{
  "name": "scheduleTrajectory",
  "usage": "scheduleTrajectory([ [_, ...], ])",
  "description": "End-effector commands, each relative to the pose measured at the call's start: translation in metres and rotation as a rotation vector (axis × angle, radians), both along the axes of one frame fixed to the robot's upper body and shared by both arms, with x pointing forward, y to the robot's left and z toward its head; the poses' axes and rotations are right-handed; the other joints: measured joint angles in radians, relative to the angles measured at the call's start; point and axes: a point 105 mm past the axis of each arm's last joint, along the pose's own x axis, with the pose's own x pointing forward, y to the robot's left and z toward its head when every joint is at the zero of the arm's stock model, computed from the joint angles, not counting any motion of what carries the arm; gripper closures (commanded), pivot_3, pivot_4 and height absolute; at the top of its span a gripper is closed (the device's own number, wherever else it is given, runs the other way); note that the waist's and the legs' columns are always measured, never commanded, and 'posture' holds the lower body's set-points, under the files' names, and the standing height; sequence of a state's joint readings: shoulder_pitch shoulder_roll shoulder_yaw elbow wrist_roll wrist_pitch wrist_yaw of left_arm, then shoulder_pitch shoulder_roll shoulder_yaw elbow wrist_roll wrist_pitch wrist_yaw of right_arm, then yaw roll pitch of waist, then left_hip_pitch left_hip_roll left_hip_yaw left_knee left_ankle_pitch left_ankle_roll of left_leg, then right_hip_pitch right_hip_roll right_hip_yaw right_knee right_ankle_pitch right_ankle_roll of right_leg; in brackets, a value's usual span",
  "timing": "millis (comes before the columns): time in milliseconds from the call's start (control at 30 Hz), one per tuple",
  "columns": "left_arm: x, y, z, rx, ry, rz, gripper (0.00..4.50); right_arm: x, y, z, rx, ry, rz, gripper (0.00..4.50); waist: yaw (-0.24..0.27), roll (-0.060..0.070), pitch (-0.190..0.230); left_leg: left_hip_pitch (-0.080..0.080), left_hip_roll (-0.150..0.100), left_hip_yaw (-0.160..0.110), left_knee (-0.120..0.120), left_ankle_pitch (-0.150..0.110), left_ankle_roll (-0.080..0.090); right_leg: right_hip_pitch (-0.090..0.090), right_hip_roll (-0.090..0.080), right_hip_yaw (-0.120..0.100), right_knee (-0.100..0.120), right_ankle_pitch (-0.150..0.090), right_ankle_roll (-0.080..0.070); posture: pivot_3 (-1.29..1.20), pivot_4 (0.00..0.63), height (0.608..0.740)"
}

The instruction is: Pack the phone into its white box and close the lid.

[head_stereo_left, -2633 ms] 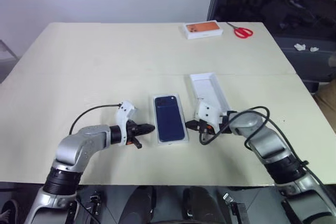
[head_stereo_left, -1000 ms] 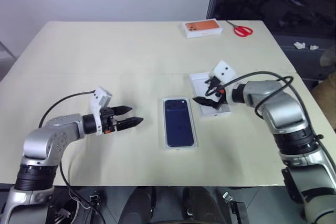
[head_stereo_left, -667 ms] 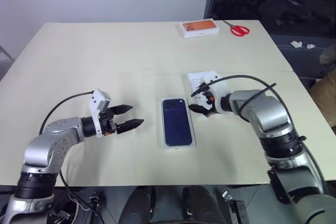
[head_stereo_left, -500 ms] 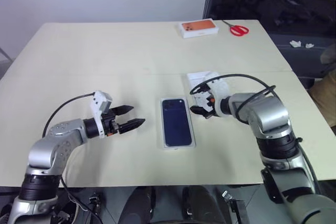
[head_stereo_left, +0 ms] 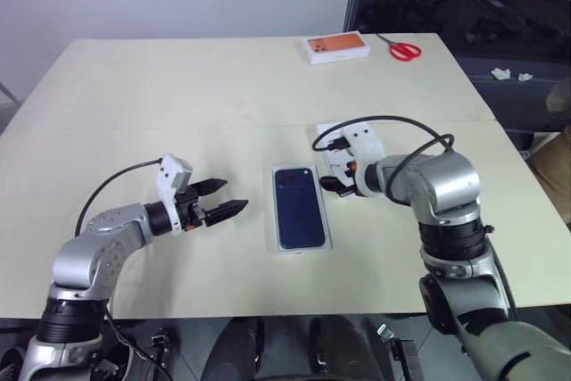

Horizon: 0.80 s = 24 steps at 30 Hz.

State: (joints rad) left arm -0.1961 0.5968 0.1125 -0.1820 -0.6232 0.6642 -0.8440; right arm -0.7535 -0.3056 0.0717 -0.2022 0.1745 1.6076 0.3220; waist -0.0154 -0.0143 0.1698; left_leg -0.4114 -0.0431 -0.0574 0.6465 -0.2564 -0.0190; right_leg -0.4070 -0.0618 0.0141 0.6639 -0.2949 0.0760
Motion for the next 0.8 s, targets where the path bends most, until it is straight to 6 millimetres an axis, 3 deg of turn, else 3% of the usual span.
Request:
scheduleTrajectory([
  [33, -0.0001, -0.0011, 0.01, -0.001, -0.048, -0.004, 0.0, 0.0002, 0.0056, 0.0038, 0.002, -0.019, 0.0, 0.06, -0.001, 0.0, 0.0, 0.0, 0.0, 0.0, 0.0, 0.0, 0.0, 0.0, 0.0, 0.0, 0.0, 0.0, 0.0, 0.0, 0.15, 0.74],
  [200, 0.0003, -0.0036, 0.0092, 0.001, -0.047, -0.004, 0.0, 0.0044, 0.0092, 0.0018, 0.007, -0.004, -0.011, 0.06, -0.003, 0.0, 0.0, 0.0, 0.0, 0.0, 0.0, 0.0, 0.0, 0.0, 0.0, 0.0, 0.0, 0.0, 0.0, 0.0, 0.15, 0.74],
  [300, 0.0003, -0.0039, 0.0072, 0.009, -0.045, 0.002, 0.0, 0.0031, 0.0128, -0.0014, 0.013, 0.011, -0.007, 0.87, -0.004, 0.0, 0.0, 0.0, 0.0, 0.0, 0.0, 0.0, 0.0, 0.0, 0.0, 0.0, 0.0, 0.0, 0.0, 0.0, 0.15, 0.74],
  [467, -0.0009, -0.0044, 0.0065, 0.002, -0.039, 0.005, 0.0, 0.0072, 0.0122, 0.0008, -0.007, -0.017, -0.013, 3.42, -0.003, 0.0, 0.0, 0.0, 0.0, 0.0, 0.0, 0.0, 0.0, 0.0, 0.0, 0.0, 0.0, 0.0, 0.0, 0.0, 0.15, 0.74],
  [667, 0.0003, -0.0044, 0.0077, -0.005, -0.038, 0.01, 0.0, 0.0061, 0.0103, -0.0046, -0.002, -0.001, -0.027, 3.42, -0.002, 0.0, 0.0, 0.0, 0.0, 0.0, 0.0, 0.0, 0.0, 0.0, 0.0, 0.0, 0.0, 0.0, 0.0, 0.0, 0.15, 0.74],
  [767, 0.0007, -0.0044, 0.008, -0.004, -0.036, 0.01, 0.0, 0.0056, 0.0111, -0.0058, 0.028, 0.011, -0.044, 4.37, -0.002, 0.0, 0.0, 0.0, 0.0, 0.0, 0.0, 0.0, 0.0, 0.0, 0.0, 0.0, 0.0, 0.0, 0.0, 0.0, 0.15, 0.74],
  [800, 0.0007, -0.0045, 0.0079, -0.004, -0.035, 0.01, 0.0, 0.0056, 0.0112, -0.0059, 0.031, 0.012, -0.047, 4.48, -0.003, 0.0, 0.0, 0.0, 0.0, 0.0, 0.0, 0.0, 0.0, 0.0, 0.0, 0.0, 0.0, 0.0, 0.0, 0.0, 0.15, 0.74],
])
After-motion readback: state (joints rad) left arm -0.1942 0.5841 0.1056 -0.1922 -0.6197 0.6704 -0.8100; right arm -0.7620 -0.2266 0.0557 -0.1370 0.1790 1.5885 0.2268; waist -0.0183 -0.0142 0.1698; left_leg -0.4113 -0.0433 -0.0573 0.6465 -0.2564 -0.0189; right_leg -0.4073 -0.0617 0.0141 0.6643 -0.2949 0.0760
